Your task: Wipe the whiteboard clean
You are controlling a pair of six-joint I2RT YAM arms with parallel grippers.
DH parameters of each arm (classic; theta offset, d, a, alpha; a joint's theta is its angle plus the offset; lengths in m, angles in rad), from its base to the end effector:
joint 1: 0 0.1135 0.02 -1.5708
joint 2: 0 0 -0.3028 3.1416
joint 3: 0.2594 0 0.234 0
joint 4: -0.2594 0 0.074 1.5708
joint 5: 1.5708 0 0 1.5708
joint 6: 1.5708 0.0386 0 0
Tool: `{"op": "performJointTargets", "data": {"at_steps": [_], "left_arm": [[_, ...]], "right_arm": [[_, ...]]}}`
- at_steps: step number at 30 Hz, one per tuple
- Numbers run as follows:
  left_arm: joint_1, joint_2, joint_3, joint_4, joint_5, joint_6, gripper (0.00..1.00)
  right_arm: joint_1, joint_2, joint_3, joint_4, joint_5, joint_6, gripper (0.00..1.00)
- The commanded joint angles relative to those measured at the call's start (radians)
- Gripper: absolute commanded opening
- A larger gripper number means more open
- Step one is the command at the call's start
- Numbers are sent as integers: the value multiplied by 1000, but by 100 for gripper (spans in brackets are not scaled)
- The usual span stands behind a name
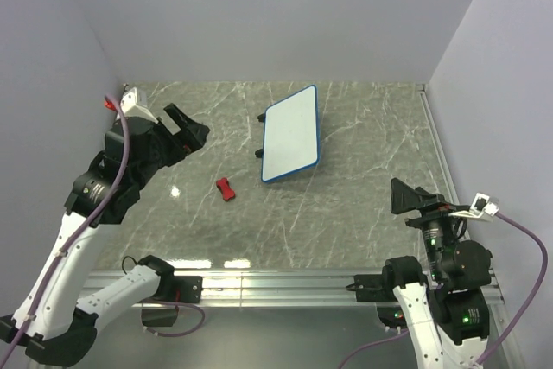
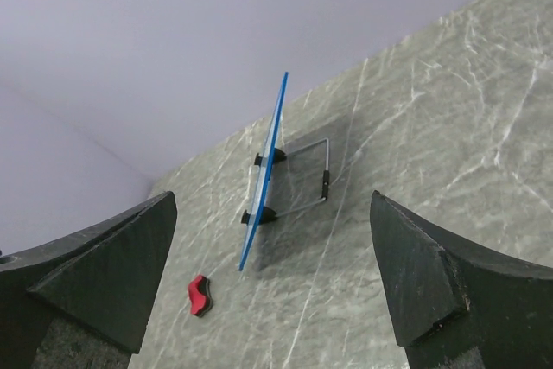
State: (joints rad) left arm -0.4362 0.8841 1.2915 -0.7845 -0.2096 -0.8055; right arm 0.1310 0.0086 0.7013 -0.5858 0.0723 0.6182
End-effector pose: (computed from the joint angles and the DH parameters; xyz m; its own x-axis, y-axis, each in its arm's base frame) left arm 0.1084 -0.0417 0.4512 -0.4028 -0.5905 -0.6993 -0.0759 0.7830 -0.6174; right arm -0.0346 -0.0074 0.3187 0.0520 0.5899 -0.8058 -0.1094 0.8054 0.5826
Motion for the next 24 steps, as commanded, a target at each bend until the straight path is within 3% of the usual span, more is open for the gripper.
{"op": "performJointTargets", "data": {"at_steps": [1, 9, 16, 24], "left_arm": [[-4, 9, 8, 22, 35, 28, 99], [-6, 26, 114, -185, -51, 98, 99], [-6, -143, 17, -366, -119, 92, 99], [-4, -310, -50, -427, -47, 138, 99]], "right_arm": [[4, -119, 30, -20, 46, 44, 99], [2, -125, 24, -118, -25, 65, 99], [4, -72, 82, -269, -43, -31, 99], [-1, -65, 73, -301, -69, 187, 100]]}}
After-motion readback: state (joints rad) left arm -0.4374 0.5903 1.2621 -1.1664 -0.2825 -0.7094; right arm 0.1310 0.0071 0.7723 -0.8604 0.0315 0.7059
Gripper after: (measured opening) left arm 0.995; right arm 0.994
